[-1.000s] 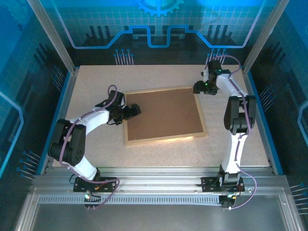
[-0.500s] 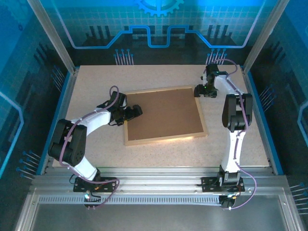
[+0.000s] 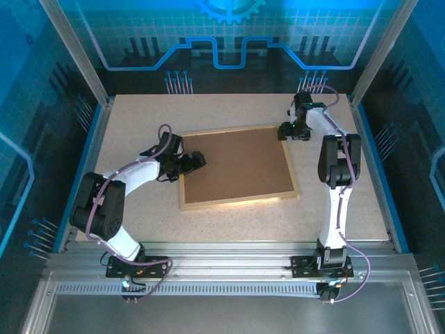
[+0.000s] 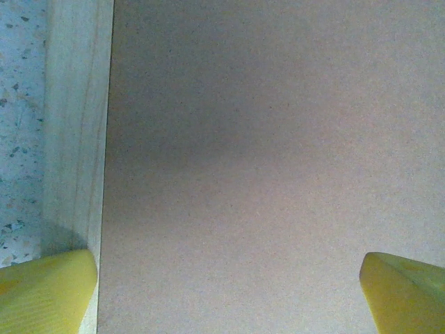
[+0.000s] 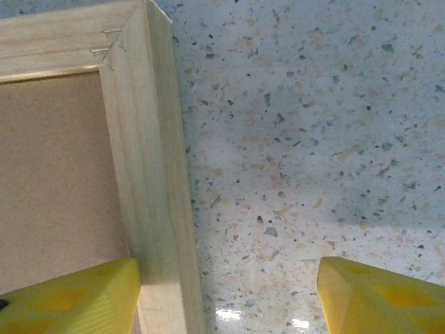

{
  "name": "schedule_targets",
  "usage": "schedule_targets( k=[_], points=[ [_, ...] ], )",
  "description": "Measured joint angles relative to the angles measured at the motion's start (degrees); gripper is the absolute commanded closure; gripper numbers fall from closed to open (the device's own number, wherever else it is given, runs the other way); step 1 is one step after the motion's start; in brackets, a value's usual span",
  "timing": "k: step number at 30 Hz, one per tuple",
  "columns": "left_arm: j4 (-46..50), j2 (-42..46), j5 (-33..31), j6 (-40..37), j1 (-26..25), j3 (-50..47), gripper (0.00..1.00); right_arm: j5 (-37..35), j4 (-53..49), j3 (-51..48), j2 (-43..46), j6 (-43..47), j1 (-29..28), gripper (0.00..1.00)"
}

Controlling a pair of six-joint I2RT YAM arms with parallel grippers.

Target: Put the photo into the frame

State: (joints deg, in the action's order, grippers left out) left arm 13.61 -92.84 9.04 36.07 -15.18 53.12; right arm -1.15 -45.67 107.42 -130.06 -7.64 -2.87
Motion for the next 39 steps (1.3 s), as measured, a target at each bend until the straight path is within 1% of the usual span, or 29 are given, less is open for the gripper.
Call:
schedule_targets(
  k=[7, 13, 15, 17, 24, 26, 30, 34, 39],
  points=[
    [-0.22, -0.13, 0.00, 0.00, 0.00, -0.04, 0.01, -2.71, -3.69, 4.28, -2.23, 2.08, -1.31, 0.31],
    [-0.48, -0.26, 0.00, 0.02, 0.00, -0.04, 0.01, -10.03, -8.98, 10.82, -6.23, 5.11, -5.01, 0.30],
    [-0.61, -0.39, 0.00, 0.04, 0.00, -0.04, 0.01, -13.51, -9.55, 11.50, -6.54, 5.75, -6.23, 0.28],
    [-0.66, -0.39, 0.00, 0.04, 0.00, -0.04, 0.01, -14.84, -9.97, 11.96, -6.67, 6.36, -6.54, 0.25],
    [-0.85, -0.44, 0.02, 0.04, 0.00, -0.04, 0.01, -14.47, -10.25, 12.39, -6.64, 7.06, -6.32, 0.23],
    [-0.83, -0.44, 0.02, 0.02, 0.00, -0.04, 0.01, -12.74, -10.23, 12.17, -6.29, 6.62, -5.75, 0.23],
    [-0.59, -0.35, 0.00, -0.04, 0.00, 0.09, 0.01, -6.82, -10.27, 10.43, -4.70, 5.64, -5.31, 0.23],
    [0.37, -0.31, -0.22, -0.31, -0.07, 0.81, 0.01, -4.96, -10.03, 6.67, -0.09, 4.57, -5.05, 0.22],
    [2.21, 1.03, -1.88, -1.81, 0.22, 1.81, 0.01, -6.62, -8.09, -0.87, 9.57, 2.71, -3.45, 0.23]
  ],
)
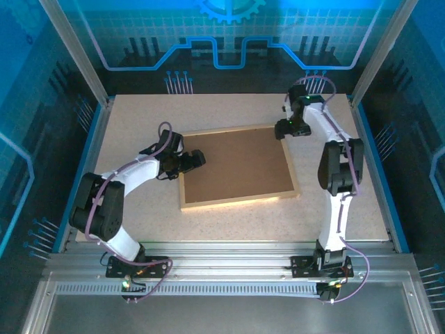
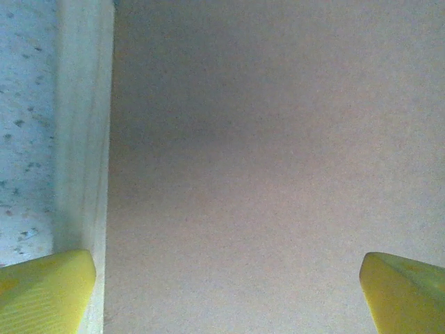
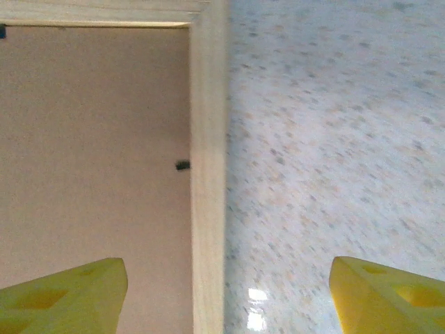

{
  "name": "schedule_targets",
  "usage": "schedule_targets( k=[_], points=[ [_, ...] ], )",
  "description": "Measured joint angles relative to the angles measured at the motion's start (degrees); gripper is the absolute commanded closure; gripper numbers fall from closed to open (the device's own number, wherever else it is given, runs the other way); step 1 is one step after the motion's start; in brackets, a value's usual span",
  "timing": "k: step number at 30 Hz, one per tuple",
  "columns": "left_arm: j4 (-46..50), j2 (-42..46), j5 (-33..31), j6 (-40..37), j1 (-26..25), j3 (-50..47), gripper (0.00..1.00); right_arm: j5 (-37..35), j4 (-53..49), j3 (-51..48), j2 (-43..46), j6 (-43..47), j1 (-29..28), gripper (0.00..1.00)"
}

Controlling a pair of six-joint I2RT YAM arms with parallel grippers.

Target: Put the photo into the frame

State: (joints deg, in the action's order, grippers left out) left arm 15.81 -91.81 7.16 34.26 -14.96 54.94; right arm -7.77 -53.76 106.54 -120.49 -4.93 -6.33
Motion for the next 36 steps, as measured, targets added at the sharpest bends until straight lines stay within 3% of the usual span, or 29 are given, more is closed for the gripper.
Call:
schedule_targets(
  k=[6, 15, 36],
  points=[
    [1.07, 3.87, -1.46, -1.07, 2.49, -0.02, 0.01, -1.44, 2.93, -12.90, 9.11, -2.86, 1.88, 0.23],
    [0.94, 4.28, -1.75, -1.18, 3.08, -5.29, 0.01, -2.10, 6.91, -29.90, 13.00, -5.60, 1.88, 0.23],
    [-5.57, 2.38, 1.29, 3.17, 1.70, -10.86, 0.01, -2.71, 12.52, -29.92, 12.72, -6.21, 1.88, 0.23]
  ],
)
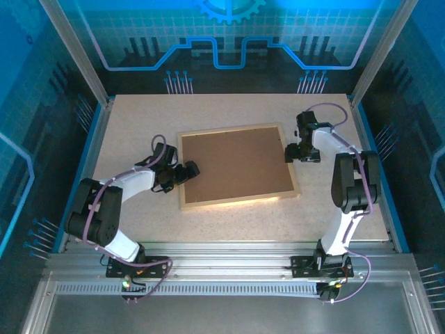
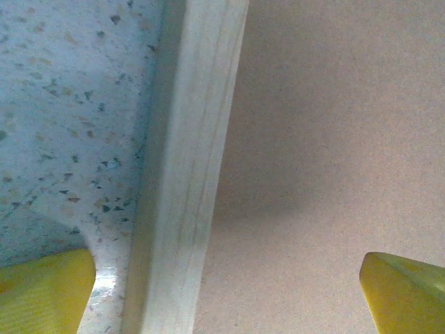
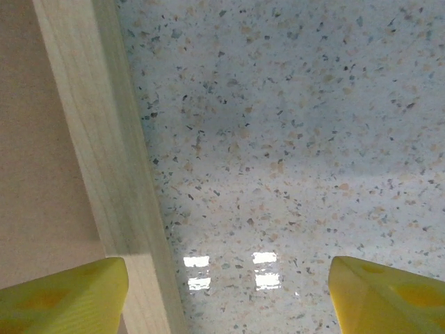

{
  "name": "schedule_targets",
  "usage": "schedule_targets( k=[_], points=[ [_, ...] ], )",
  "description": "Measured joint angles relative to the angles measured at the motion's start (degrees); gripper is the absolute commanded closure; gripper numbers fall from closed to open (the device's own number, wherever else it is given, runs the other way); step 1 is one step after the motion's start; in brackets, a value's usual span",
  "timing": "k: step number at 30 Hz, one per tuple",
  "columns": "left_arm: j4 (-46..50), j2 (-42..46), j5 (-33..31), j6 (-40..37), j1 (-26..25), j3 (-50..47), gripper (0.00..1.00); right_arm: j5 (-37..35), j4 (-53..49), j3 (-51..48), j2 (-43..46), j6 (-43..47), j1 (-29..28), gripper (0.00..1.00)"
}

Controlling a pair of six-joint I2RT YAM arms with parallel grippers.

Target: Put the photo into the frame

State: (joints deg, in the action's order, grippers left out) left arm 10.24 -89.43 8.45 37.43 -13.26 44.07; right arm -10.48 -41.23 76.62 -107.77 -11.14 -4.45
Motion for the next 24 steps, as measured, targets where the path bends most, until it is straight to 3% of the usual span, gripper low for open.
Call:
schedule_targets(
  k=[11, 24],
  points=[
    [-0.22, -0.22, -0.02, 0.15, -0.04, 0.00, 0.01, 0.68, -0.31, 0.96, -2.12, 0.20, -0.15, 0.23],
    [0.13, -1.16, -1.64, 0.20, -1.09, 0.68, 0.01, -2.29, -2.89, 3.82, -4.55, -2.60, -4.90, 0.24]
  ],
)
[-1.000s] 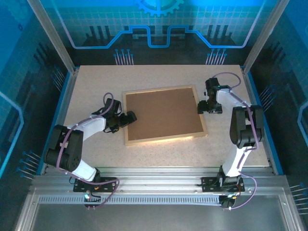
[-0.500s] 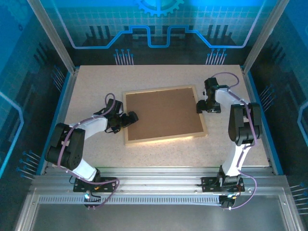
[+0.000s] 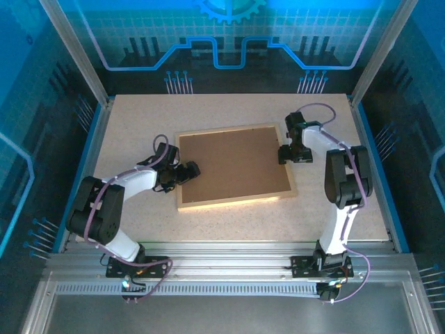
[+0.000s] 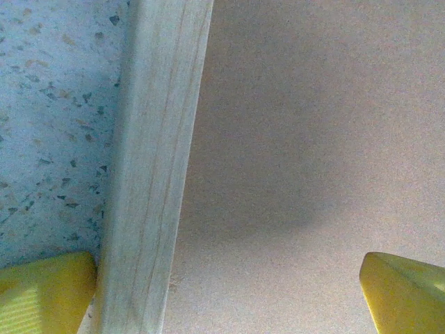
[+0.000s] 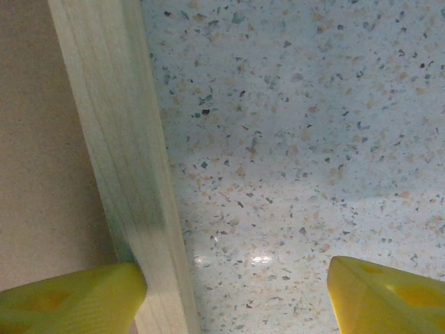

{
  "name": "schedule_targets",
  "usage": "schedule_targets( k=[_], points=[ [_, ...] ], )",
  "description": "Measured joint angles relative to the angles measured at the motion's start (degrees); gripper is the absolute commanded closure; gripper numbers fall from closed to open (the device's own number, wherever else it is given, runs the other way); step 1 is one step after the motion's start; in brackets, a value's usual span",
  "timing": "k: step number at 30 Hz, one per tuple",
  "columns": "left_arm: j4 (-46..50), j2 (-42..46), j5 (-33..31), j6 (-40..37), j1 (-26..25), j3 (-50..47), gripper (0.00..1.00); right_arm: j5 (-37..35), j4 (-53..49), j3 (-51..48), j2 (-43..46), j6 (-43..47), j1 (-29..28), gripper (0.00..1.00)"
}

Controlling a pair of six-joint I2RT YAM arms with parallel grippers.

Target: Put the photo into the frame

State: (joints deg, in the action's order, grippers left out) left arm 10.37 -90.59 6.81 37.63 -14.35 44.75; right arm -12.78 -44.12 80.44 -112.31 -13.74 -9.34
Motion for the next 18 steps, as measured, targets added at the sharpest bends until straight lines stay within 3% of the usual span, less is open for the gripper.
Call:
schedule_targets(
  k=[10, 18],
  points=[
    [0.66, -0.81, -0.96, 1.46, -0.42, 0.90, 0.01, -5.88, -4.28, 3.69, -2.25, -0.85, -2.86, 0.22],
    [0.98, -0.94, -1.01, 1.49, -0.50, 1.16, 0.01, -0.81, -1.42, 1.95, -1.90, -5.51, -4.44, 0.22]
  ],
)
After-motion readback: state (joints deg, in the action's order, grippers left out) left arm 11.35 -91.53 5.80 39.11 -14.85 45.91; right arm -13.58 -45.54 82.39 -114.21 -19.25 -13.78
